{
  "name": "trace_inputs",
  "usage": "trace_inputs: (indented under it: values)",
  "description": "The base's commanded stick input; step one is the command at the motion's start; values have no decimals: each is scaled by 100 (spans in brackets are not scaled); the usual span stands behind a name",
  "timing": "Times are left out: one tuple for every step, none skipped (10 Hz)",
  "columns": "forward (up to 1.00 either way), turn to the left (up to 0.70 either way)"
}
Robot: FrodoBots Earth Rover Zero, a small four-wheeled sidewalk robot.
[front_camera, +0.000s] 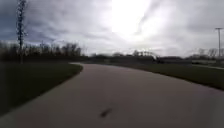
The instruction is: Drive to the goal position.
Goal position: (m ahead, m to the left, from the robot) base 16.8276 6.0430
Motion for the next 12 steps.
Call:
trace_inputs:
  values:
    - [100, 0]
    - [100, 0]
    - [100, 0]
    - [100, 0]
    - [100, 0]
    - [100, 0]
    - [100, 0]
    - [100, 0]
    - [100, 10]
    - [100, 40]
    - [100, 40]
    - [100, 24]
